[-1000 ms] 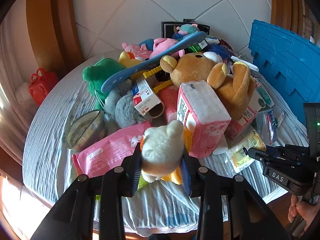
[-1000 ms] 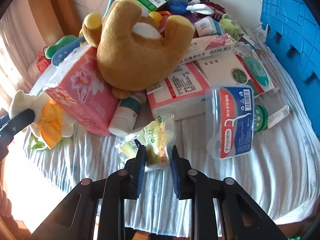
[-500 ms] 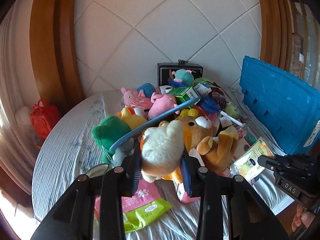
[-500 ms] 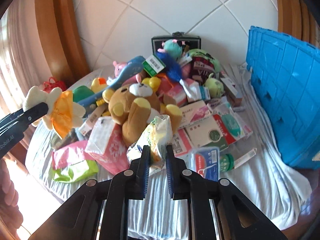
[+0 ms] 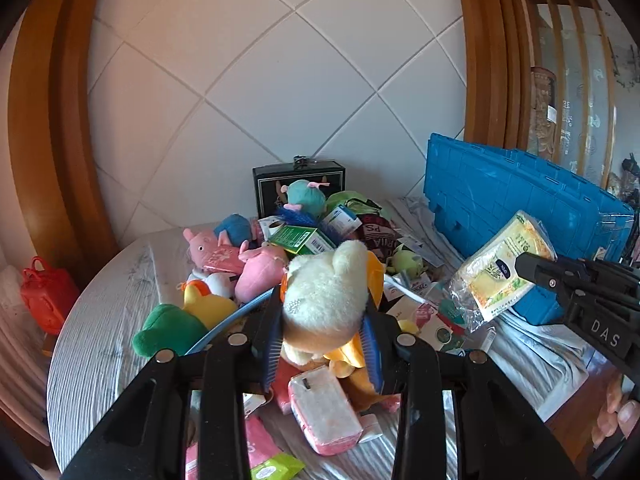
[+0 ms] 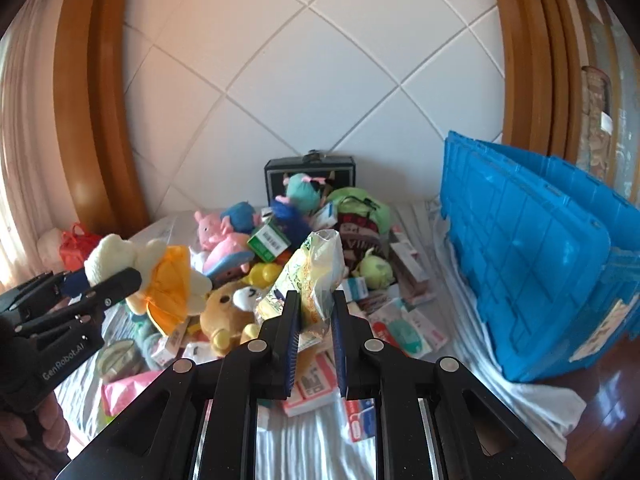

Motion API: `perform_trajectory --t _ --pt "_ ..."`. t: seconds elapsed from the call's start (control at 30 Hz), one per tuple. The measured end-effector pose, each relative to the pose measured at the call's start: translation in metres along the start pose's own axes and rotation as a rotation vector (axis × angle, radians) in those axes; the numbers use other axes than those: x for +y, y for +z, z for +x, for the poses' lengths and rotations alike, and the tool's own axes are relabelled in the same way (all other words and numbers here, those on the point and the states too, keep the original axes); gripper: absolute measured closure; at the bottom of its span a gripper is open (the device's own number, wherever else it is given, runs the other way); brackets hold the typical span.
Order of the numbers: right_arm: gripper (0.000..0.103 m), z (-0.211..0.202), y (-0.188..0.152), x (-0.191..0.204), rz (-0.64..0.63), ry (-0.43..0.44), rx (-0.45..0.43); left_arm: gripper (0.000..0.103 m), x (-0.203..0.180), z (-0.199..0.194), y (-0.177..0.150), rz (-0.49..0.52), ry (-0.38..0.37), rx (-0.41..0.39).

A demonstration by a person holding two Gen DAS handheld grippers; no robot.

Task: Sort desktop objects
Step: 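Lift the plush duck and snack packet and carry both toward the blue crate, then lower both tools into the crate and open them to drop the items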

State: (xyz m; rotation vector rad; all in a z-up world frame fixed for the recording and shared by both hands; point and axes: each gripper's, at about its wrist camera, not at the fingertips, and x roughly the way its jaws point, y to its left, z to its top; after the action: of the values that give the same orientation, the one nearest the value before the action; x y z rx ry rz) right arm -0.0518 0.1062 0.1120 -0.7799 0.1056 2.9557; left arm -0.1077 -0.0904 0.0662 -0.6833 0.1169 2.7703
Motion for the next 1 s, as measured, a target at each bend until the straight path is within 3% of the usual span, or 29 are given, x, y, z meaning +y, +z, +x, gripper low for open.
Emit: perform_trajectory --t 0.13,0.3,0.43,0.63,0.77,0.9,1.0 --pt "0.088 -0.011 0.023 -0.030 -0.004 -0.039 -0.064 0.069 -0.038 0.007 0.023 0.025 -0.023 -0.048" --pt "0.088 -0.036 0.053 -0.097 -0.005 -0.074 -0.146 0.069 -0.107 0.019 0.068 0.009 -0.061 -0.119" --pt "0.088 -0.057 0.078 -0.173 0.006 -0.141 -0.197 0.069 -0.176 0.027 0.111 0.014 -0.091 -0.171" --pt "0.088 -0.062 0.100 -0.304 0.036 -0.251 -0.159 0.069 -0.286 0.053 0.163 0.032 -0.175 -0.167" --pt "0.088 -0.047 0.097 -0.379 0.033 -0.286 -0.046 0.069 -0.356 0.073 0.184 0.067 -0.217 -0.105" --pt "0.088 -0.019 0.086 -0.432 -0.004 -0.287 0.122 0.069 -0.415 0.112 0.189 0.118 -0.277 0.087" --pt "0.088 -0.006 0.078 -0.458 -0.037 -0.291 0.216 0.069 -0.446 0.142 0.183 0.158 -0.268 0.204"
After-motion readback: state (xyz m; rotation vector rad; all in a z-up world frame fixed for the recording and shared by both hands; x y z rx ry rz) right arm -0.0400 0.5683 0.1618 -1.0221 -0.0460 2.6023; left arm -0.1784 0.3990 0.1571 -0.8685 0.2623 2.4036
